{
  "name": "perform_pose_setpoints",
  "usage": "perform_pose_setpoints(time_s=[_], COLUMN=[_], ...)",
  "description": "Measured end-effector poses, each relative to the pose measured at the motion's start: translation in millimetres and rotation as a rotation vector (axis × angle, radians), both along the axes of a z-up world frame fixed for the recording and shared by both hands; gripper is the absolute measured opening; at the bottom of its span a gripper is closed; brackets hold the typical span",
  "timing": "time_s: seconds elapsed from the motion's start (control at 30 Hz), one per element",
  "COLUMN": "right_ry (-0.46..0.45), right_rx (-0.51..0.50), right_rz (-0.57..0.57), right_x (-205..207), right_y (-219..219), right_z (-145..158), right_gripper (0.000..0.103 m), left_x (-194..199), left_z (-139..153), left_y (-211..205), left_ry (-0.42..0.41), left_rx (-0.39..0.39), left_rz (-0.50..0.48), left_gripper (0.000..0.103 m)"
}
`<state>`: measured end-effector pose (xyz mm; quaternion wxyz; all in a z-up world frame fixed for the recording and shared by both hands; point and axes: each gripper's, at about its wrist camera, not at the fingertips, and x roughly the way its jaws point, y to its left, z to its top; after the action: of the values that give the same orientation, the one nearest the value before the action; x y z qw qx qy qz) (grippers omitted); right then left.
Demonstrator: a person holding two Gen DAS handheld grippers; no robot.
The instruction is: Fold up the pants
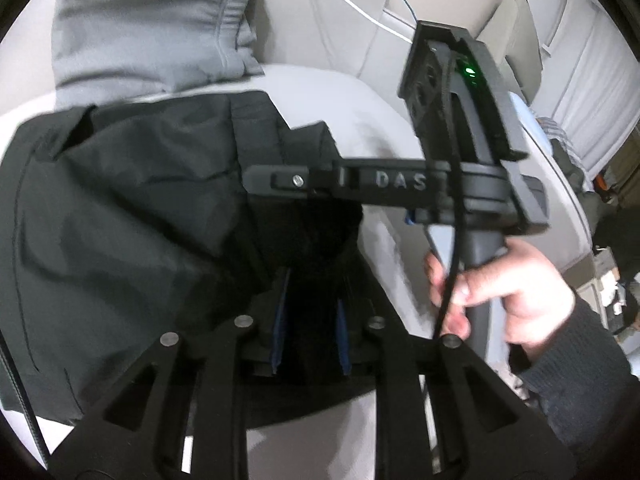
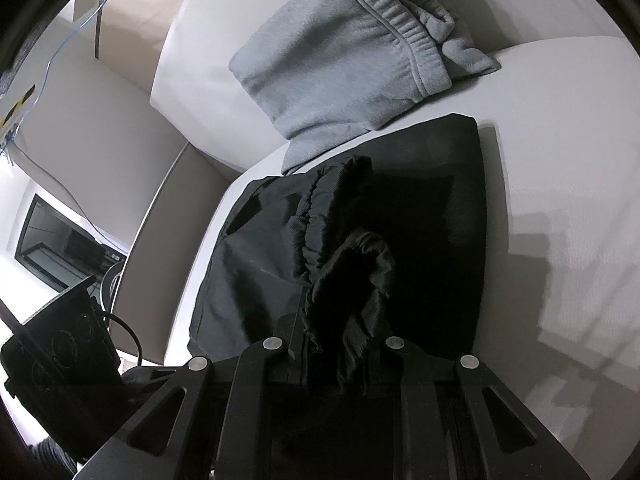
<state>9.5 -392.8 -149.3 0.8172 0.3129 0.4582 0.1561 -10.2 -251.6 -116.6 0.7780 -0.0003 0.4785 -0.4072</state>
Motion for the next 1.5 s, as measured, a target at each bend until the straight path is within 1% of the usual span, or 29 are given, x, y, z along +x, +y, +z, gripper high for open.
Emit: perform_pose_setpoints(time_s=[0.07,0.1,0.23,0.3,0.33,0.4,0.43,0.5,0.57,0.6,0.63,0.67,0.7,0.73,0.8,0.83,0.9,0.97,1.03,1.13,1.17,1.3,1.33,1.43,1.5], right_ry=[-0.001,-0.003,0.008,0.015,0.015,0.013,0.011,0.006,-0.009,-0.017,-0.027,-0.037,-0.040,-0.049,-0.076,-0.089,-0.116,-0.116,-0.115,-0.103,-0.102,-0.101,-0.100,-0.123,-0.140], right_rx=[0.009,0.012,0.038,0.044,0.043,0.049,0.055,0.063,0.064,0.062,0.052,0.042,0.039,0.037,0.014,0.007,-0.003,-0.019,-0.038,-0.027,-0.017,-0.040,-0.057,-0.083,-0.078], right_rz=[0.010,0.013,0.015,0.013,0.008,-0.005,-0.014,-0.034,-0.045,-0.048,-0.054,-0.061,-0.065,-0.070,-0.074,-0.074,-0.078,-0.082,-0.098,-0.124,-0.126,-0.129,-0.134,-0.146,-0.150], right_x=[-0.2,-0.4,-4.7,-8.5,-10.1,-13.3,-14.2,-16.0,-16.8,-16.6,-15.9,-14.7,-13.5,-12.0,-8.2,-7.2,-3.0,-0.5,0.0,0.8,0.7,0.6,-0.7,-9.8,-17.8], right_y=[-1.9,-3.0,-11.2,-15.6,-17.6,-23.0,-25.6,-30.1,-31.4,-31.2,-30.4,-29.5,-29.3,-28.4,-25.3,-24.9,-23.0,-22.9,-24.4,-30.0,-31.3,-32.0,-32.7,-37.5,-42.8], right_z=[-4.4,-5.5,-6.8,-4.5,-2.5,-0.1,0.1,-1.1,-2.4,-2.8,-2.4,-1.4,-0.3,1.6,7.2,8.6,11.7,9.6,4.3,-4.7,-6.3,-4.4,-1.1,11.5,20.2], right_gripper=[0.018,0.019,0.024,0.031,0.032,0.034,0.034,0.034,0.034,0.030,0.027,0.024,0.023,0.023,0.023,0.022,0.022,0.022,0.022,0.022,0.022,0.022,0.023,0.023,0.023], left_x=[-1.6,-2.4,3.1,6.5,9.3,11.0,11.2,6.9,0.3,0.2,0.7,4.0,9.7,14.4,19.2,22.7,27.6,28.7,25.3,16.6,15.3,15.6,15.0,11.0,7.9], left_z=[-0.8,-0.6,0.1,0.0,0.0,1.7,3.2,8.7,16.4,19.7,22.0,23.0,22.1,20.4,16.5,13.2,3.6,-5.7,-11.8,-18.4,-23.3,-39.5,-40.9,-36.1,-30.1], left_y=[3.3,5.2,14.6,17.6,17.4,18.9,19.9,21.2,22.0,21.5,23.4,25.3,26.4,26.6,28.7,27.6,24.3,17.9,13.3,1.3,-3.1,-8.2,-9.1,-13.1,-13.4], left_ry=[0.018,0.018,0.033,0.032,0.033,0.042,0.054,0.071,0.038,0.022,0.010,0.005,0.008,0.016,0.031,0.031,0.072,0.107,0.122,0.139,0.150,0.179,0.180,0.149,0.126], left_rx=[0.003,0.003,-0.028,-0.041,-0.045,-0.076,-0.107,-0.168,-0.199,-0.210,-0.230,-0.247,-0.254,-0.243,-0.244,-0.233,-0.235,-0.214,-0.203,-0.172,-0.151,-0.122,-0.119,-0.101,-0.117], left_rz=[-0.017,-0.021,-0.016,-0.011,-0.011,-0.022,-0.039,-0.099,-0.151,-0.148,-0.130,-0.097,-0.050,-0.007,0.039,0.061,0.067,0.060,0.035,-0.011,-0.018,0.004,0.008,-0.006,-0.013], left_gripper=[0.017,0.017,0.021,0.021,0.021,0.021,0.021,0.022,0.033,0.042,0.043,0.043,0.043,0.043,0.042,0.031,0.016,0.016,0.016,0.016,0.016,0.017,0.017,0.017,0.017])
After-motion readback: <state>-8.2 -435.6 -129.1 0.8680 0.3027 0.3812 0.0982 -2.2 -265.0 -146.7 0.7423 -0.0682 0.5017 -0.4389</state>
